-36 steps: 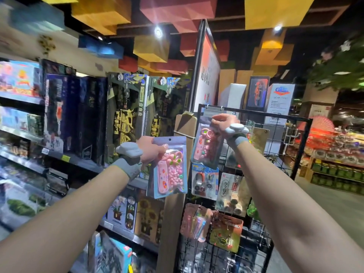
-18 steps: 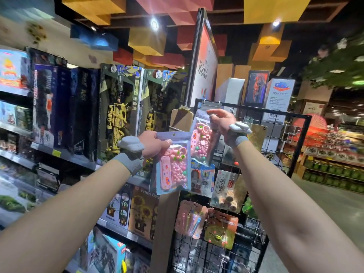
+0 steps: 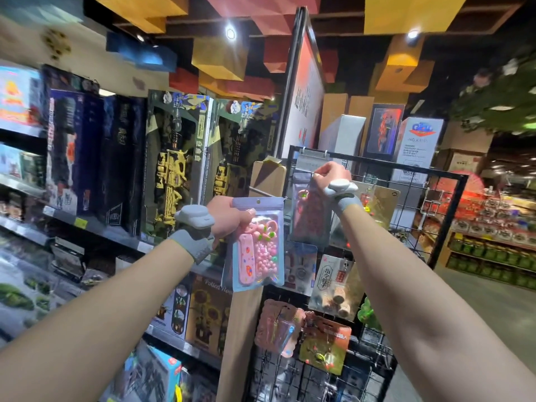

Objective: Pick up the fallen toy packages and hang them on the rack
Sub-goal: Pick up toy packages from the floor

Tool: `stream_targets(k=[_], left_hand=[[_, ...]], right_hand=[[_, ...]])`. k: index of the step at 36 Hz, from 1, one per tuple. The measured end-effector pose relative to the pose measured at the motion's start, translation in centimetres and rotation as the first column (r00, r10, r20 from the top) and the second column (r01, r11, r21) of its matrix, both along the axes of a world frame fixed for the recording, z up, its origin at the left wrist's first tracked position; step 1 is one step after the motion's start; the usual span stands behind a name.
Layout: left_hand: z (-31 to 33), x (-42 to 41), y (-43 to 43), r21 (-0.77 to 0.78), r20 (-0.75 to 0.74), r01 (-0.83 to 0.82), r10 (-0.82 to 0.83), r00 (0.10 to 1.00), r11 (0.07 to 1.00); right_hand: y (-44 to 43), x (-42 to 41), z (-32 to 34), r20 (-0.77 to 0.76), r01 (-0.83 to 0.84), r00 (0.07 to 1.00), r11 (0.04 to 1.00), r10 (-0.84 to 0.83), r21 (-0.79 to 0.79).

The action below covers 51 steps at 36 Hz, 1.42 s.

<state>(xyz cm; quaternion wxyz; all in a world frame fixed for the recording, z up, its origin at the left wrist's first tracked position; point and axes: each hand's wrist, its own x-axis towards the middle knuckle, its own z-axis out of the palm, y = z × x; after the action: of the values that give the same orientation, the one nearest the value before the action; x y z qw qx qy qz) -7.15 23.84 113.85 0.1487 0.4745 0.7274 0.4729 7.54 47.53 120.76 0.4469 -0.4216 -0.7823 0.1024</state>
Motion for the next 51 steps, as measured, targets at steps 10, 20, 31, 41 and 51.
stream_targets(k=[10,20,31,41,51], left_hand=[[-0.1,1.0,-0.6,-0.014,0.034,0.025,-0.025,0.999,1.000],[-0.5,1.5,-0.4,-0.015,0.045,0.012,-0.011,0.999,1.000],[-1.5,1.5,1.0,0.051,0.157,0.044,-0.051,0.986,0.998],[-3.0,2.6,2.6,0.128,0.257,0.107,-0.138,0.957,0.986],[-4.0,3.7,4.3,0.143,0.233,0.116,-0.147,0.961,0.983]], right_hand=[[0.7,0.0,0.2,0.097,0.080,0.991,0.994,-0.087,0.071],[0.3,-0.3,-0.4,0.153,0.202,0.961,0.963,-0.230,0.178],[-1.7,1.3,-1.0,0.074,0.094,0.992,0.986,-0.105,0.139],[-6.4,1.1,-4.0,0.087,-0.241,0.967,0.970,0.241,-0.013],[-9.6,3.9,-7.3,0.020,-0.424,0.900,0.884,0.436,-0.194]])
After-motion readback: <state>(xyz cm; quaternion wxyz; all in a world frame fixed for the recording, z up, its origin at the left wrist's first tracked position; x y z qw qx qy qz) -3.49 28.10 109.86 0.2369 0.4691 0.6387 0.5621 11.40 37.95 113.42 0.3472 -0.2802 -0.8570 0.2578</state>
